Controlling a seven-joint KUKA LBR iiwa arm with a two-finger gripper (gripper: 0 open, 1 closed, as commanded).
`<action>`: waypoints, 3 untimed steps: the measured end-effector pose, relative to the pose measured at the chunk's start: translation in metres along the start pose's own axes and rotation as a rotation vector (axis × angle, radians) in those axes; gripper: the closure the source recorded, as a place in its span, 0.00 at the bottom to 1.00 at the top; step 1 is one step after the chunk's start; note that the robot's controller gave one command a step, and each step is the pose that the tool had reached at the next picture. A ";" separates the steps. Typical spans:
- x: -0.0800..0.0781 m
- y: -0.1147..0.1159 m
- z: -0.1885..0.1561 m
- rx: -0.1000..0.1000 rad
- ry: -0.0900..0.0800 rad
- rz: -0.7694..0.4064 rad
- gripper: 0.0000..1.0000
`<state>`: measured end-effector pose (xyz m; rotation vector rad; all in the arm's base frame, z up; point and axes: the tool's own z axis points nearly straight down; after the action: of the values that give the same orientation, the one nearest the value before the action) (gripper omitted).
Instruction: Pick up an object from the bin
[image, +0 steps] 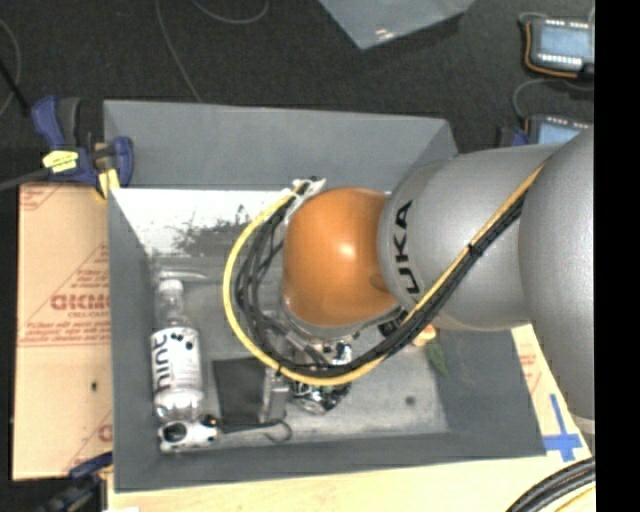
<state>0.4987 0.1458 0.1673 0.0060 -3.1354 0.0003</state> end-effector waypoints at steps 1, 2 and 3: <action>-0.002 -0.001 -0.004 -0.001 -0.008 0.003 0.00; -0.028 -0.016 0.009 -0.002 -0.006 0.017 0.00; -0.048 -0.019 0.016 -0.002 -0.010 0.045 0.00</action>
Offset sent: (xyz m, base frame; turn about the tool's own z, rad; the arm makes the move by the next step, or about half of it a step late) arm 0.0376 -0.0231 -0.0156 0.0255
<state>0.5468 0.1273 0.1513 -0.0646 -3.1443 -0.0022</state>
